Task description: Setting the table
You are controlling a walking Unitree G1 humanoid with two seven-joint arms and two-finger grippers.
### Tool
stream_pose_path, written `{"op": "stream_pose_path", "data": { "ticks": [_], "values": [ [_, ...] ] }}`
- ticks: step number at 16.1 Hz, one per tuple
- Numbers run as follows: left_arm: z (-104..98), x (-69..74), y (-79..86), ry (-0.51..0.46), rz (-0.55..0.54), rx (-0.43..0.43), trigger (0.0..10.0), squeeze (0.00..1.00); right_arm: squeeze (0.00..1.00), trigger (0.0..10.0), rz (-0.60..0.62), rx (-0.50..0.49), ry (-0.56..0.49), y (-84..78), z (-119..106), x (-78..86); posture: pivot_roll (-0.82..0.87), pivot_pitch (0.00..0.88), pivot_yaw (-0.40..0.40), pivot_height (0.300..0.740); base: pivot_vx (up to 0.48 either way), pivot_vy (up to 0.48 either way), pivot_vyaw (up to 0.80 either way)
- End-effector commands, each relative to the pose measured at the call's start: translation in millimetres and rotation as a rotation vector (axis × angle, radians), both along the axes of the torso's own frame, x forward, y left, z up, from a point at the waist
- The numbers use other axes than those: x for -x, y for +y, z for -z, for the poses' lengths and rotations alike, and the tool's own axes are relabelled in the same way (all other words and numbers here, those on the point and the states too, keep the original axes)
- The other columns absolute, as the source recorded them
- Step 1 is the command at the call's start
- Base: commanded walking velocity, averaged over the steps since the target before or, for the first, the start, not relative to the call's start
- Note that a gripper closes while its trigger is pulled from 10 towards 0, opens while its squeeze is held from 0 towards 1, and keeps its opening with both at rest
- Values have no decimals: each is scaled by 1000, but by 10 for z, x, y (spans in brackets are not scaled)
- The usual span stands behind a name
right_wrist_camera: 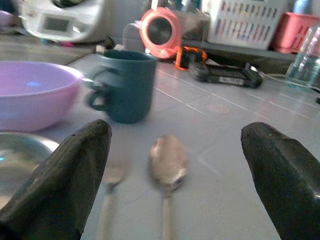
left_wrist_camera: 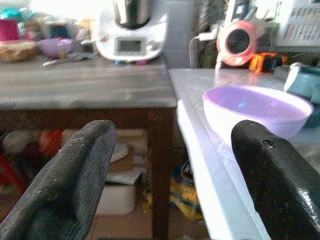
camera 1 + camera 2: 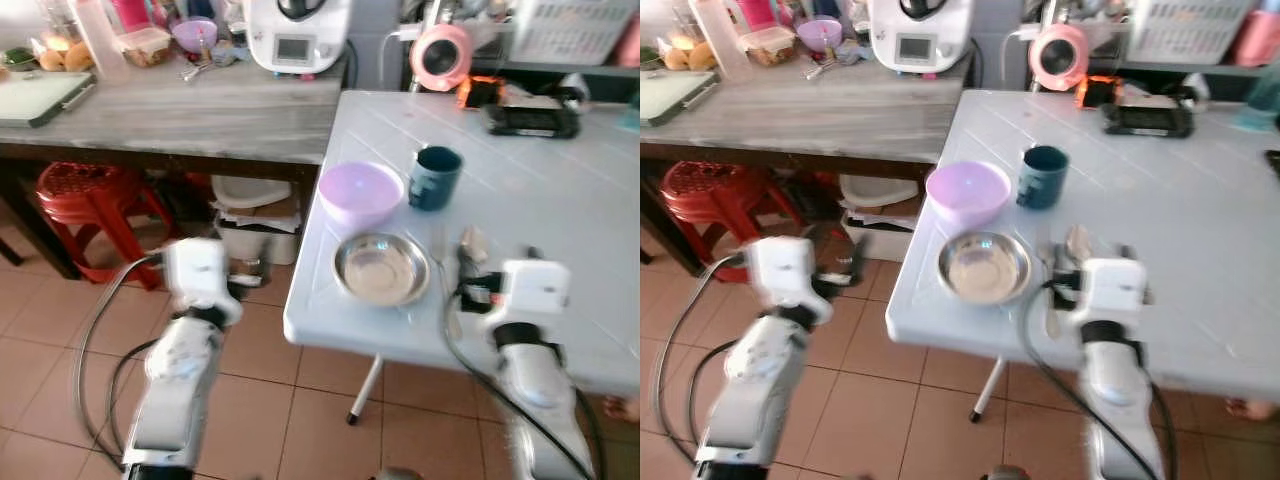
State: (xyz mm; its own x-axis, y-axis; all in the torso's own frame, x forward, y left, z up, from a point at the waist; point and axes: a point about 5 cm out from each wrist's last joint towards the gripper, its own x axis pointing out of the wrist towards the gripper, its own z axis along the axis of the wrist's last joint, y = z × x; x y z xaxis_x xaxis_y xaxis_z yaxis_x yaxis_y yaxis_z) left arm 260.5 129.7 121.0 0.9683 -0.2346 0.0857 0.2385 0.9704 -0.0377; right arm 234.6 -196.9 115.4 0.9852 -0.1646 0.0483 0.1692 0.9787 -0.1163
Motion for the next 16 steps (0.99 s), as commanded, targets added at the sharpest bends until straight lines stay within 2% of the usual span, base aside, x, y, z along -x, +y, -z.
{"op": "stream_pose_path", "data": {
  "ticks": [1, 2, 4, 6, 7, 8, 10, 11, 12, 15, 16],
  "values": [
    [21, 10, 141, 15, -54, -27, 10000, 0, 0, 10000, -7, -44, 2, 68, 1, -23, 8, 0, 26, 740, 0, 0, 0],
    [38, 14, 149, 24, -57, -18, 10000, 0, 0, 10000, 13, -77, 18, 37, 33, -25, 10, 0, 26, 740, 0, 0, 0],
    [64, 31, 157, 30, -19, 17, 10000, 0, 0, 10000, 0, -83, 20, 36, 27, -59, 11, 0, 27, 740, 0, 0, 0],
    [52, 34, 155, 10, -10, -17, 10000, 0, 0, 10000, -15, -105, 26, 47, 15, -111, 9, 0, 28, 740, 0, 0, 0],
    [21, 31, 160, 0, -39, -33, 10000, 0, 1000, 10000, -22, -144, 28, 55, 14, -130, 15, 2, 29, 740, 0, 0, 0],
    [19, 30, 165, 8, -48, -50, 10000, 0, 1000, 10000, -24, -166, 40, 59, 32, -141, 17, 5, 30, 740, 0, 0, 0],
    [47, 48, 136, 55, 3, -12, 10000, 0, 1000, 10000, -16, -208, 65, 49, 74, -158, 23, 10, 29, 740, 0, 0, 0],
    [47, 53, 125, 60, 27, -24, 10000, 0, 957, 10000, -19, -227, 83, 50, 100, -159, 28, 13, 27, 740, 0, 0, 0],
    [32, 57, 125, 39, 37, -108, 10000, 0, 0, 10000, -36, -247, 101, 71, 125, -155, 30, 15, 28, 740, 0, 0, 0],
    [33, 79, 151, 27, 64, -85, 10000, 0, 0, 10000, -126, -258, 127, 188, 138, -170, 31, 23, 30, 740, 0, 0, 0],
    [17, 81, 127, 7, 86, -20, 10000, 0, 0, 10000, -153, -270, 135, 219, 137, -182, 33, 27, 30, 740, 0, 0, 0]
  ]
}}
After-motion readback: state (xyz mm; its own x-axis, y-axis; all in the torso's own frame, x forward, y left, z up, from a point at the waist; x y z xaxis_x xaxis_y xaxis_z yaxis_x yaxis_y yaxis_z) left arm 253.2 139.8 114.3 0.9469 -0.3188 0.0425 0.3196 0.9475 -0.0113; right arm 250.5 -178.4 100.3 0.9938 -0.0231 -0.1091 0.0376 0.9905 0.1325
